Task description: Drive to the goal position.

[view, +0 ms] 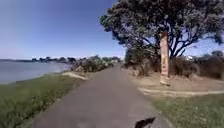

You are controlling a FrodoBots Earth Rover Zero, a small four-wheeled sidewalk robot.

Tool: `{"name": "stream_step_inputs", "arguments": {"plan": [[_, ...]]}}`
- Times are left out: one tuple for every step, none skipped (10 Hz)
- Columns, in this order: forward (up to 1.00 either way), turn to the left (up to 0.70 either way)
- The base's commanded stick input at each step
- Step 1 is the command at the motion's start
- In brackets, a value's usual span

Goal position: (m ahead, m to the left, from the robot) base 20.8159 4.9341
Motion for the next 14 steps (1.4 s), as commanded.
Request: {"name": "stream_step_inputs", "arguments": {"plan": [[0.70, 0.00], [0.70, 0.00], [0.70, 0.00], [0.70, 0.00], [0.70, 0.00], [0.70, 0.00], [0.70, 0.00], [0.70, 0.00], [0.70, 0.00], [0.70, 0.00], [0.70, 0.00], [0.70, 0.00], [0.70, 0.00], [0.70, 0.00]]}}
